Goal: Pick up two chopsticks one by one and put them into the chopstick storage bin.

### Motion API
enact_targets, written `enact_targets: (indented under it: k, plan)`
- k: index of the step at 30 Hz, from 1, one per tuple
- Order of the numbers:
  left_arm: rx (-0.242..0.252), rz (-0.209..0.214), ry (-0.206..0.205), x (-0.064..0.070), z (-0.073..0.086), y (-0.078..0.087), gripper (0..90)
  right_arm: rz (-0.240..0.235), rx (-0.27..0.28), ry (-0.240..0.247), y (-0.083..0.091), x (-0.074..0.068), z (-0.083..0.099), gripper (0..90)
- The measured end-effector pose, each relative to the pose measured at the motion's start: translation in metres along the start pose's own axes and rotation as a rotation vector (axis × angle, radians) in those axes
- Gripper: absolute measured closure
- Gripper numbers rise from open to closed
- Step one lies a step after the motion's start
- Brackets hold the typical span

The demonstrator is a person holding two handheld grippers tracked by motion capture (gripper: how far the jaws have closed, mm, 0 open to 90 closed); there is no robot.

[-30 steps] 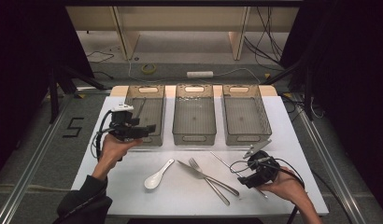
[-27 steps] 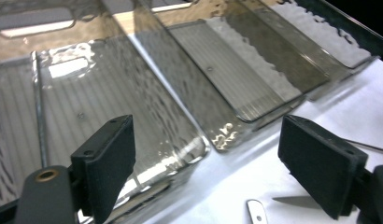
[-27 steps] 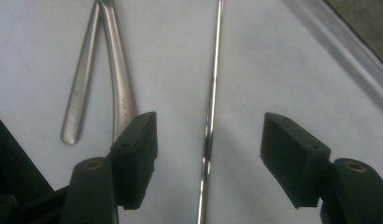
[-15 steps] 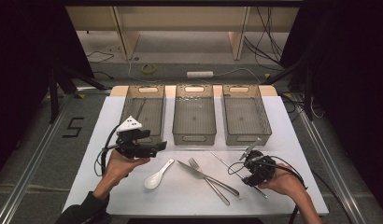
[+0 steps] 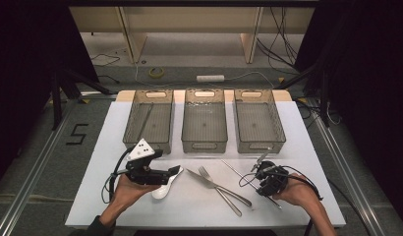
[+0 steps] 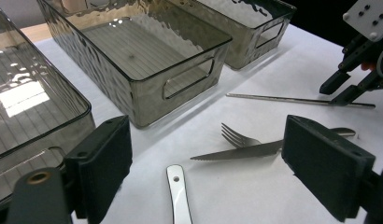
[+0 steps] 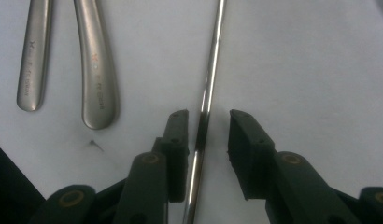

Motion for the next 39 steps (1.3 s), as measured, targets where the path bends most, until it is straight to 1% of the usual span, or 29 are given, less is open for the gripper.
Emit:
enact_targets:
  k: [3,5,7,11,21,27,30,36,39]
  plan:
    - [0.002,0.001,0.013,-0.0008,0.0033,0.0,15.7,-0.007,-0.006,-0.003,-0.0008,-0.0008,0.0007,71.0]
    - [-0.001,0.011,0.026,-0.0014,0.0053,-0.0006,15.7,-0.01,-0.012,-0.004,-0.0017,-0.0012,0.0006,72.6]
    - [-0.004,0.013,0.029,-0.0013,0.0062,-0.0007,15.8,-0.013,-0.014,0.006,-0.0034,-0.0014,0.0003,74.0]
    - [-0.001,0.014,0.034,-0.0019,0.0069,-0.0003,15.7,-0.011,-0.029,0.005,-0.0056,-0.0021,-0.0002,76.1]
    - [-0.025,0.02,0.008,0.0038,0.0088,-0.0038,15.7,-0.002,-0.044,0.002,-0.006,-0.0031,-0.0017,81.3]
    - [-0.021,0.019,0.004,0.005,0.0086,-0.0033,15.7,-0.006,-0.051,0.009,-0.0065,-0.002,-0.0025,83.5]
    - [-0.023,0.019,-0.001,0.0055,0.0088,-0.0034,15.7,-0.011,-0.059,0.003,-0.0067,-0.0012,-0.0034,84.4]
    - [-0.028,0.019,-0.009,0.0068,0.0092,-0.0045,15.7,-0.013,-0.074,0.009,-0.007,-0.0006,-0.0056,85.5]
    - [-0.027,0.019,-0.01,0.0071,0.0092,-0.0044,15.7,-0.002,-0.074,0.026,-0.0074,-0.0023,-0.0064,85.7]
Point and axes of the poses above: each handheld gripper's, and its own axes: y roughly backward along the jaws, z roughly out of its underside, x roughly to its right, the point moved 1 cm from there along -y, roughly forward along the jaws, and after that the axes turned 1 degree about x, right-handed, at the moved point
